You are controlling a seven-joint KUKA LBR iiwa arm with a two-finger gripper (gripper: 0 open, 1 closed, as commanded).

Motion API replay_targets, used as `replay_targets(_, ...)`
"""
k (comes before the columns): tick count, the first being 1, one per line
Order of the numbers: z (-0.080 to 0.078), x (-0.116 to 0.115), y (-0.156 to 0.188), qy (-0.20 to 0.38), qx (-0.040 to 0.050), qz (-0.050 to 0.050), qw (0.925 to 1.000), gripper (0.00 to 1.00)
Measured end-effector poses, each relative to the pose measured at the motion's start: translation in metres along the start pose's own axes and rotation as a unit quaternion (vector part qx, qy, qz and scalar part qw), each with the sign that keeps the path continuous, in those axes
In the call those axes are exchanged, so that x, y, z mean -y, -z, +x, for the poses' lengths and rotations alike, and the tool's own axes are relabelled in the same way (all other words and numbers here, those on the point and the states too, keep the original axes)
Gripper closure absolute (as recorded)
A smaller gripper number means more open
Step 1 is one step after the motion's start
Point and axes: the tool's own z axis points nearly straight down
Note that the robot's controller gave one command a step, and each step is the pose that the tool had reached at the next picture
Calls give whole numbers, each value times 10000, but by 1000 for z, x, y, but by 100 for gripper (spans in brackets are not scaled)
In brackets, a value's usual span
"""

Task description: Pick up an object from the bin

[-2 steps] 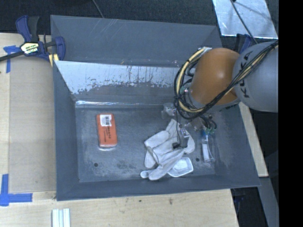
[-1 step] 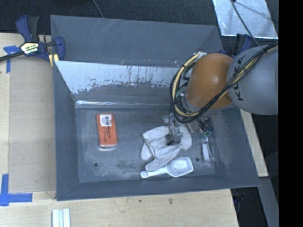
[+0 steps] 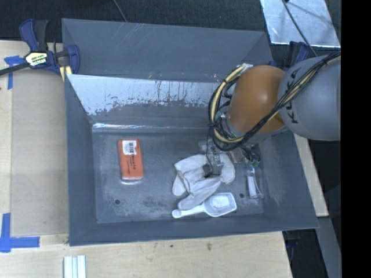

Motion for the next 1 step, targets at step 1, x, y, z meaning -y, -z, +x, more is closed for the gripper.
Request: replay_targets(1, -9, -13, 159, 214, 9, -2, 9998, 100)
